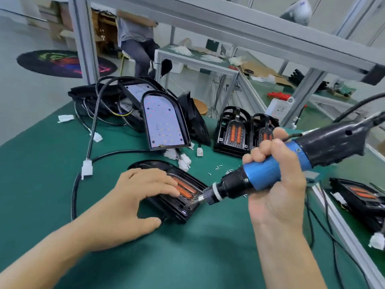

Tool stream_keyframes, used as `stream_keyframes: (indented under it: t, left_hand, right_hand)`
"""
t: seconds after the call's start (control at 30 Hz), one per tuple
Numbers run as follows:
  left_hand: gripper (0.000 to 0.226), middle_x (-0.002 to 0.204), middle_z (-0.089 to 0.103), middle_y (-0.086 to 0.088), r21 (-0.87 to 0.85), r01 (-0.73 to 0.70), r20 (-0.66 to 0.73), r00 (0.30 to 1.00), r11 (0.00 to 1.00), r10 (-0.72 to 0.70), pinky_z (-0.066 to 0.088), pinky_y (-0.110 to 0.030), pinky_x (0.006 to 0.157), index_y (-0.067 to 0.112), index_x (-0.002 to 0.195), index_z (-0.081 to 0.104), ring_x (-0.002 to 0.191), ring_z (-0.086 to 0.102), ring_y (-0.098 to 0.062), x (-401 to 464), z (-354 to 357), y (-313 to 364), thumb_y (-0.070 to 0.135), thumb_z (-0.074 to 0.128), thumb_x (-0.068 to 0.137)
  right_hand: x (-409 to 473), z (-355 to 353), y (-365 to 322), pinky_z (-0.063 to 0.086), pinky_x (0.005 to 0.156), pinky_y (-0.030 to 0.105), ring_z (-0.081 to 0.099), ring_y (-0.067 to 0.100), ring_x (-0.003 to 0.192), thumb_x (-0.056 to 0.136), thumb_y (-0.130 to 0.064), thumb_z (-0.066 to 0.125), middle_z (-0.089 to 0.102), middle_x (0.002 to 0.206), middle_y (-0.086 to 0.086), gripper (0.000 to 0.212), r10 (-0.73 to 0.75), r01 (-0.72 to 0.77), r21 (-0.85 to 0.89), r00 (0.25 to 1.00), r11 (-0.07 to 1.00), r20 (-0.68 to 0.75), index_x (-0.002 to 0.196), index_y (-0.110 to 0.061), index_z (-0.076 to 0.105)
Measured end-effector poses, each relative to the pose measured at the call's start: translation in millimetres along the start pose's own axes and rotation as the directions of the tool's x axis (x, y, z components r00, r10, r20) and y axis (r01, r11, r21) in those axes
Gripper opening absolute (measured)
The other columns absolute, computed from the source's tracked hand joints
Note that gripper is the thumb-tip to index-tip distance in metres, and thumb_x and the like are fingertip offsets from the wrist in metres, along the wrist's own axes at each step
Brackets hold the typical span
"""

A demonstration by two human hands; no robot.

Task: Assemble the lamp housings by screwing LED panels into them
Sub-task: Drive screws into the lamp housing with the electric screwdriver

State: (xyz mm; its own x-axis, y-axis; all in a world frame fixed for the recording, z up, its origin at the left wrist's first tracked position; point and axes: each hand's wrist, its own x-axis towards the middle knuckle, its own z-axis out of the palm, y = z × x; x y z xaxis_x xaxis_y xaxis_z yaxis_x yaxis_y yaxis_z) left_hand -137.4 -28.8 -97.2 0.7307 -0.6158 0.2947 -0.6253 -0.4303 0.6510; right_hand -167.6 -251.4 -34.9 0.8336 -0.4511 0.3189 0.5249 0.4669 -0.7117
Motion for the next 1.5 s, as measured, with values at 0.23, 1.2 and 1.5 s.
stream_keyframes:
  t: [0.23,1.2,1.5]
  left_hand:
    - [0.048,0.124,0.053,0.023,0.085,-0.028,-0.097,0.995,0.996,0.037,0.011,-0.037,0.114,0.026,0.107,0.068,0.125,0.037,0.005,-2.2,27.1,-17.1,-0.001,0.078,0.068]
    - [0.041,0.119,0.058,0.02,0.064,-0.061,-0.144,0.987,0.996,0.069,0.018,-0.032,0.11,0.023,0.085,0.067,0.117,0.042,0.009,2.7,29.7,-26.2,-0.01,0.077,0.063]
    - [0.029,0.119,0.057,0.025,0.047,-0.071,-0.169,0.982,0.996,0.078,0.019,-0.035,0.108,0.032,0.085,0.062,0.116,0.043,0.01,2.8,30.6,-25.3,0.013,0.062,0.063]
  right_hand:
    - [-3.8,7.2,5.9,0.045,0.056,0.024,0.049,0.01,0.052,0.077,-0.008,0.058,0.049,0.064,-0.003,0.021,-0.028,0.032,-0.119,0.999,0.992,0.033,0.098,-0.013,0.053]
    - [-0.9,-4.5,-26.0,0.049,0.066,0.026,0.054,0.011,0.061,0.088,-0.022,0.069,0.057,0.077,0.001,0.021,-0.3,0.255,-0.289,0.946,0.923,-0.125,0.101,-0.014,0.054]
    - [38.9,-98.8,-88.5,0.046,0.055,0.033,0.053,0.013,0.046,0.09,-0.028,0.069,0.056,0.064,0.007,0.034,-0.05,-0.246,-0.785,0.942,0.569,-0.332,0.106,-0.007,0.047]
